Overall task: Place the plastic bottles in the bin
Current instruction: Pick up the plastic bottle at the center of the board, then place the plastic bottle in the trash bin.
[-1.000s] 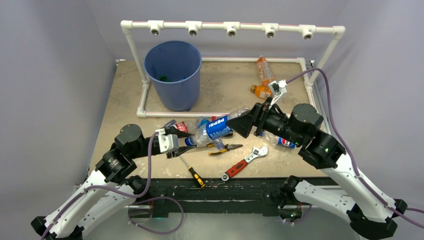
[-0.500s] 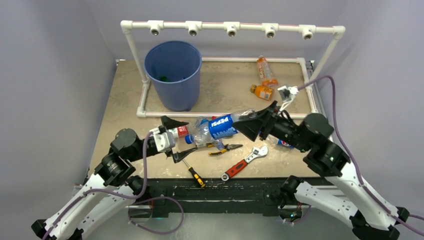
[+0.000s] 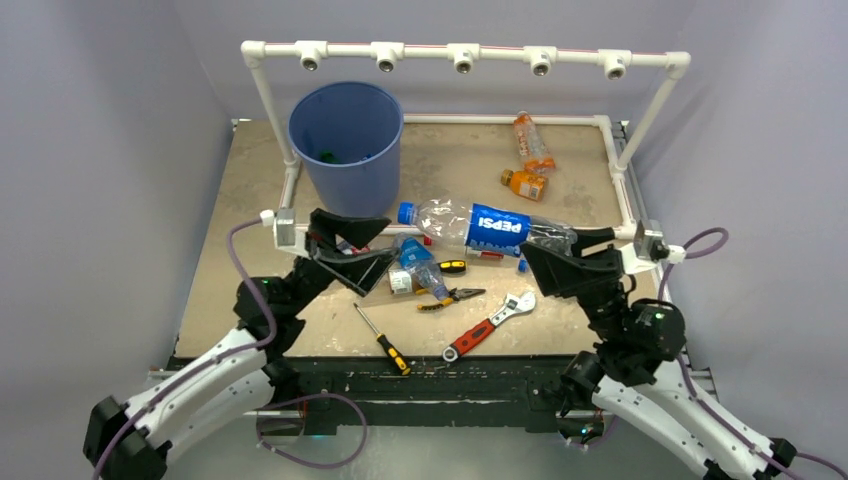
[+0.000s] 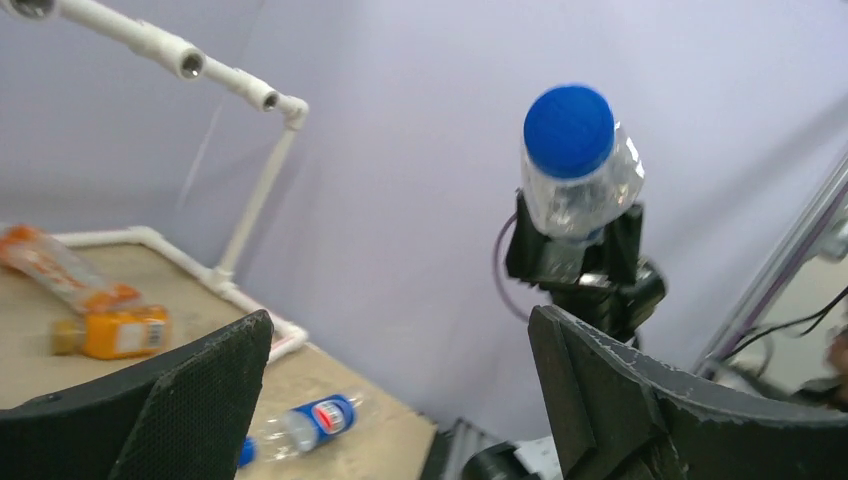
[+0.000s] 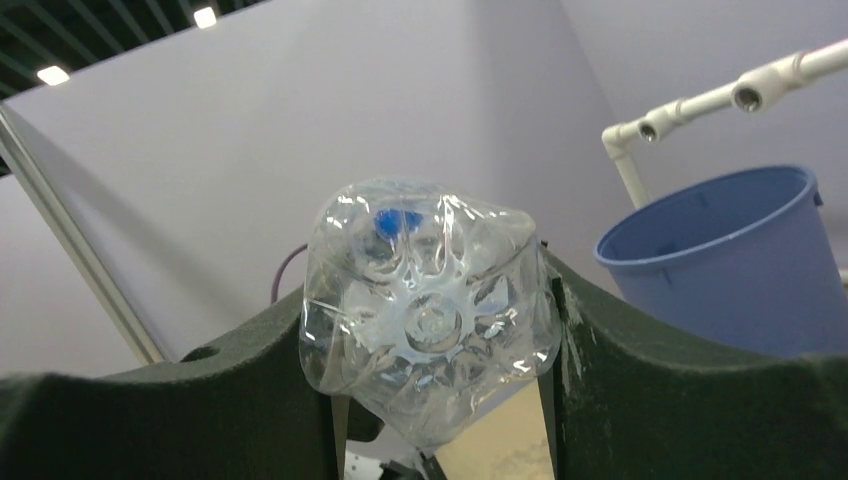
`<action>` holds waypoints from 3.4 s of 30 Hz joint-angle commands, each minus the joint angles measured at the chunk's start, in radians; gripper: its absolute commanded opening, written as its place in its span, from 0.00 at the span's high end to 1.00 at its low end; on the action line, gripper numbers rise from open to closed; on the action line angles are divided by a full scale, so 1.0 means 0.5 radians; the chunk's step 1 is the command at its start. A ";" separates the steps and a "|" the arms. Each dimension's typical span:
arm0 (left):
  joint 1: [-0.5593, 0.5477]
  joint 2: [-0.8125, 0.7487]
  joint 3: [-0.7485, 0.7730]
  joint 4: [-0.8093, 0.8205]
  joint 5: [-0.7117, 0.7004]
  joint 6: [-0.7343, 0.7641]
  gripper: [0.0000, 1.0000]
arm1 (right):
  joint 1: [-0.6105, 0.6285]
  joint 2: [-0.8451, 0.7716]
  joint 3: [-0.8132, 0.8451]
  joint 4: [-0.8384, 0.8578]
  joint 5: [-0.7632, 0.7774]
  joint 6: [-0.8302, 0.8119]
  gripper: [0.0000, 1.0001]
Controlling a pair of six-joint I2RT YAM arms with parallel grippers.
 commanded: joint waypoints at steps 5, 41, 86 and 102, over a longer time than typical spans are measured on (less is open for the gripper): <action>-0.003 0.420 -0.048 1.294 -0.245 -0.875 0.01 | 0.006 0.269 -0.230 0.899 0.045 0.106 0.64; -0.395 0.664 0.244 1.208 -0.554 -0.434 0.52 | 0.050 0.488 -0.435 1.115 0.094 0.273 0.65; 0.373 1.217 1.586 -0.560 -1.973 1.547 1.00 | 0.047 -0.390 0.083 -1.365 0.443 -0.052 0.01; 0.778 1.577 1.380 -0.524 -1.328 0.838 1.00 | 0.047 -0.351 0.045 -1.455 0.433 0.003 0.01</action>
